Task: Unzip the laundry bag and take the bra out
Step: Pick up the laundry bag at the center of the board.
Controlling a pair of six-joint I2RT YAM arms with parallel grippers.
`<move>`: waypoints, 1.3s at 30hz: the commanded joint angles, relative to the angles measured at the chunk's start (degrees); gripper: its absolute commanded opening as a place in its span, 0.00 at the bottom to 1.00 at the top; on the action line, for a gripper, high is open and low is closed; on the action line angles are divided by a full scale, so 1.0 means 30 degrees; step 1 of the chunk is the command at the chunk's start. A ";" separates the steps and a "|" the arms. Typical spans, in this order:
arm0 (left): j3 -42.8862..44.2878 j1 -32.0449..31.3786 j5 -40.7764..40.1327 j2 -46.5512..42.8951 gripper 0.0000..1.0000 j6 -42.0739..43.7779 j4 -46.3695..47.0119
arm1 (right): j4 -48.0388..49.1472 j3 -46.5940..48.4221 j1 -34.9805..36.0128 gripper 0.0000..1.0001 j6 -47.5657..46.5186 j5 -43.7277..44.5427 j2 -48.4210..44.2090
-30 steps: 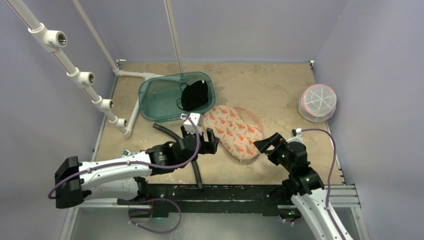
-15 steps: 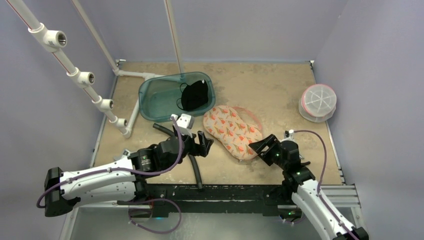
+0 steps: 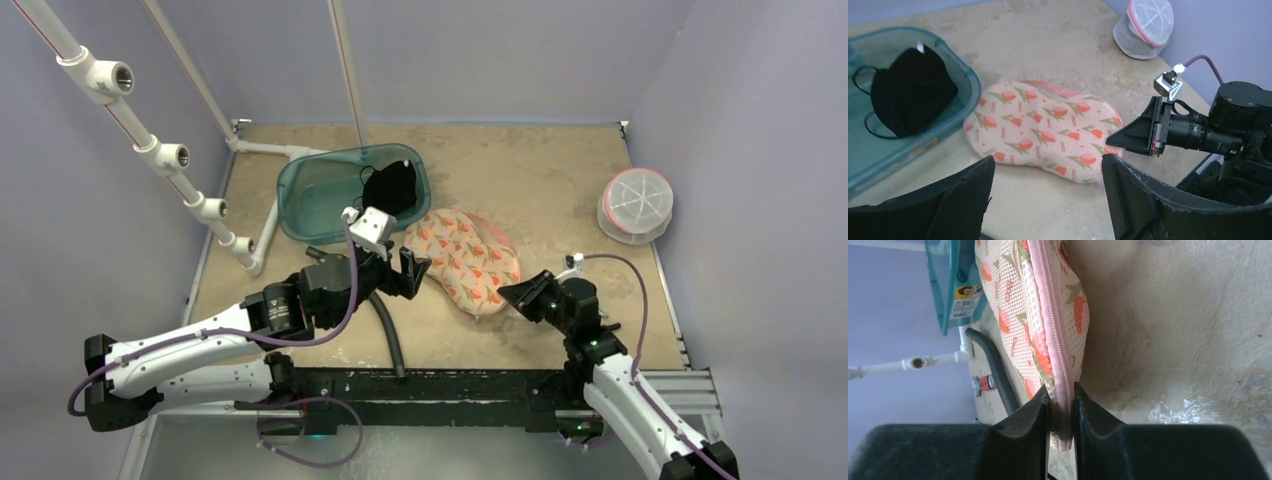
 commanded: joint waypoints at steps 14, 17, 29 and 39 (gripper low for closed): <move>-0.1392 -0.0098 0.4369 -0.1171 0.82 1.4536 0.1841 | -0.5585 0.8543 0.0063 0.00 0.0314 -0.2775 0.0226; -0.1469 -0.0145 0.5264 -0.0853 0.82 1.6643 0.1947 | -0.5997 1.0060 0.0050 0.00 0.0152 -0.3070 0.0727; -0.1968 -0.3041 0.2736 0.2144 0.81 2.2863 0.2360 | -0.5916 1.0719 0.0045 0.00 0.0627 -0.3323 0.1355; -0.3703 -0.3919 -0.0574 0.4565 0.75 2.6870 0.9482 | -0.5700 1.0573 0.0058 0.00 0.0794 -0.3530 0.1502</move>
